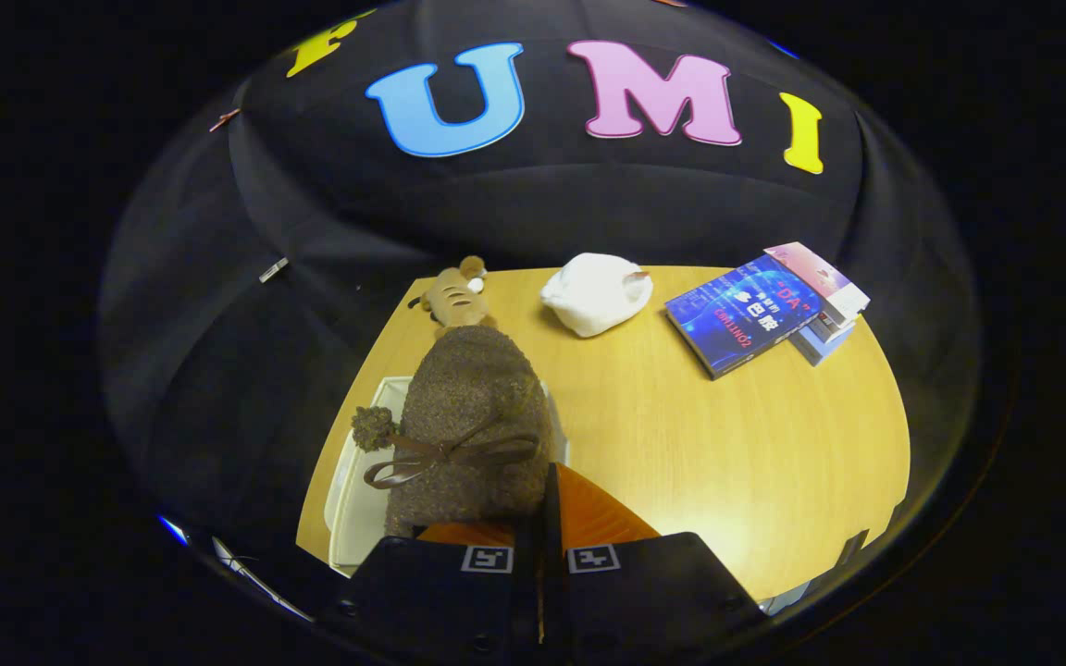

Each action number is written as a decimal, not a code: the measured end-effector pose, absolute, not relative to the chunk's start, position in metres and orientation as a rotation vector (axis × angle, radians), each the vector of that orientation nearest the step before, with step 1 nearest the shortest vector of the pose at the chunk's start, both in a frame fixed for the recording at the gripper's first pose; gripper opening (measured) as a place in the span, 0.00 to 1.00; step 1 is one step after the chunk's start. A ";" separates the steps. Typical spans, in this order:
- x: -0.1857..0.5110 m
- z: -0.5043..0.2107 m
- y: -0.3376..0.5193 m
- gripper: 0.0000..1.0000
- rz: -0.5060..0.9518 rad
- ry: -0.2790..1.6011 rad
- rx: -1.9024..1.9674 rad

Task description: Open the storage box then place both shoes into the box .Put the left shoe in first, then the right shoe, with the right side of both shoes facing outward in a uniform manner.

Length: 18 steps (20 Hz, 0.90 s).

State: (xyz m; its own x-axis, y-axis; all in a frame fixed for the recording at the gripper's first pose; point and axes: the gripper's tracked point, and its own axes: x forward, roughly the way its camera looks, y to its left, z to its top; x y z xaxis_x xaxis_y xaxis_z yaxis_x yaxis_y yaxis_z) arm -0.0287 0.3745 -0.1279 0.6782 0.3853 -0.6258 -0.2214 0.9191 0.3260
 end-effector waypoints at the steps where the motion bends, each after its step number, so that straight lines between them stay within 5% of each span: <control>1: -0.030 -0.135 0.387 0.07 0.348 0.764 0.218; 10: -0.021 -0.206 0.402 0.07 0.124 0.892 0.085; 18: -0.026 -0.242 0.418 0.14 0.137 0.970 0.026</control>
